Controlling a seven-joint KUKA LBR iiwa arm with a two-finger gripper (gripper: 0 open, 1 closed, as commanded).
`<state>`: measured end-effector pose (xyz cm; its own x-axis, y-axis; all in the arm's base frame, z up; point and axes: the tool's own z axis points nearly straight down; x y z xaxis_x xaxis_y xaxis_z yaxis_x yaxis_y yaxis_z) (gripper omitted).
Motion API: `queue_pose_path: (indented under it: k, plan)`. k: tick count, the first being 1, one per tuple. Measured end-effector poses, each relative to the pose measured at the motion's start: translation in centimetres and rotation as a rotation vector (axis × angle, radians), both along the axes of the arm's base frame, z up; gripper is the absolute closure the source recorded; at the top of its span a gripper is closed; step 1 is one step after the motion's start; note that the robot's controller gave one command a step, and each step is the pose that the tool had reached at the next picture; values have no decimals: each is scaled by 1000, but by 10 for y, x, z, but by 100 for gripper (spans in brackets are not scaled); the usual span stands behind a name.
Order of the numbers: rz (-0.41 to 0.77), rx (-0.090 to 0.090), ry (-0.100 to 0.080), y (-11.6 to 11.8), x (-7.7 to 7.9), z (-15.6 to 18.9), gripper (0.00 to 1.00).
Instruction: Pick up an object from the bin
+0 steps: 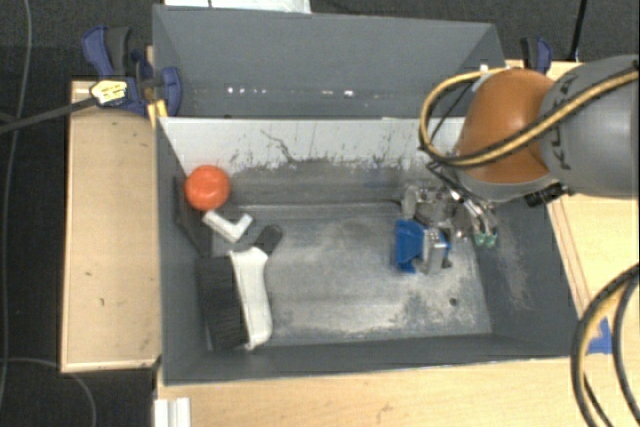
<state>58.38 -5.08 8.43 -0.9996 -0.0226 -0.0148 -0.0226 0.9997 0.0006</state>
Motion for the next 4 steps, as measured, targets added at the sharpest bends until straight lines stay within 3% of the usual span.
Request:
queue_pose_path:
  k: [1,2,3,4]
  plan:
    - [-6,6,27,-11,10,-14,0]
    - [-1,1,2,2,-4,3,100]
    - [0,1,2,2,-4,3,100]
    - [-35,1,-11,-7,6,194,100]
